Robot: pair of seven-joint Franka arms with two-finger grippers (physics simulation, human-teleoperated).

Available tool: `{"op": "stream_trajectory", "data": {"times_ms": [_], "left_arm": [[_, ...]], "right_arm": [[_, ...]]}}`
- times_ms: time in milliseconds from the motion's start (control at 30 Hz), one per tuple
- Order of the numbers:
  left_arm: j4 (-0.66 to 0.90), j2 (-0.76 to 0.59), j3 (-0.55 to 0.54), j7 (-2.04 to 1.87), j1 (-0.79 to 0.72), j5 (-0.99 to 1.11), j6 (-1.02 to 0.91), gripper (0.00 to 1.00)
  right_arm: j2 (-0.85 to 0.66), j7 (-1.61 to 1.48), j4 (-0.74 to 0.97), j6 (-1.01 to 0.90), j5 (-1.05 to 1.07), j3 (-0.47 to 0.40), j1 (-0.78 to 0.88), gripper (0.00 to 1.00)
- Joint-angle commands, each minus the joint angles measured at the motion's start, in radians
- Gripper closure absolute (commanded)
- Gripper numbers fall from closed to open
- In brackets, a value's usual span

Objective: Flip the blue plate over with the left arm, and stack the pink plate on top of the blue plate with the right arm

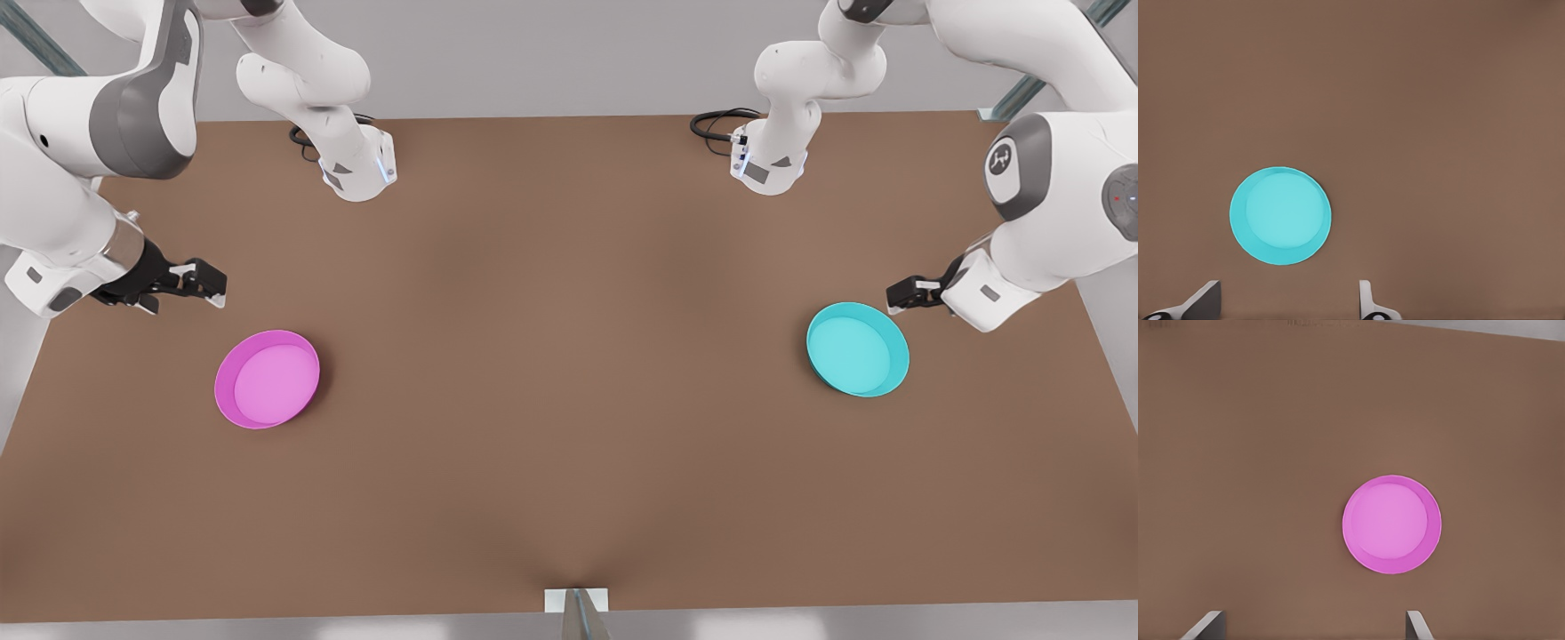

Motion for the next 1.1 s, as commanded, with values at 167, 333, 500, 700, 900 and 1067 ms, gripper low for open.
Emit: {"op": "stream_trajectory", "data": {"times_ms": [167,333,500,700,900,1067], "left_arm": [[-0.078,0.185,0.104,0.144,0.09,-0.125,0.092,0.0],[-0.441,0.294,0.244,1.049,0.149,-0.521,0.536,0.0],[-0.498,0.311,0.296,1.217,0.199,-0.525,0.645,0.0],[-0.498,0.373,0.31,1.209,0.219,-0.441,0.645,0.0],[-0.5,0.415,0.308,1.067,0.218,-0.469,0.634,0.0],[-0.5,0.419,0.308,1.007,0.218,-0.478,0.631,0.34]], "right_arm": [[0.004,-0.012,0.002,0.007,0.001,0.0,0.001,0.0],[0.008,-0.012,0.001,0.007,0.002,0.0,0.001,0.0],[0.013,-0.012,0.001,0.006,0.002,0.0,0.001,0.0],[0.037,-0.012,0.002,0.009,0.002,-0.006,-0.01,0.0],[0.043,-0.015,0.013,-0.003,0.001,-0.008,-0.055,0.0],[0.045,-0.014,0.015,-0.003,0.002,-0.006,-0.055,0.0]]}}
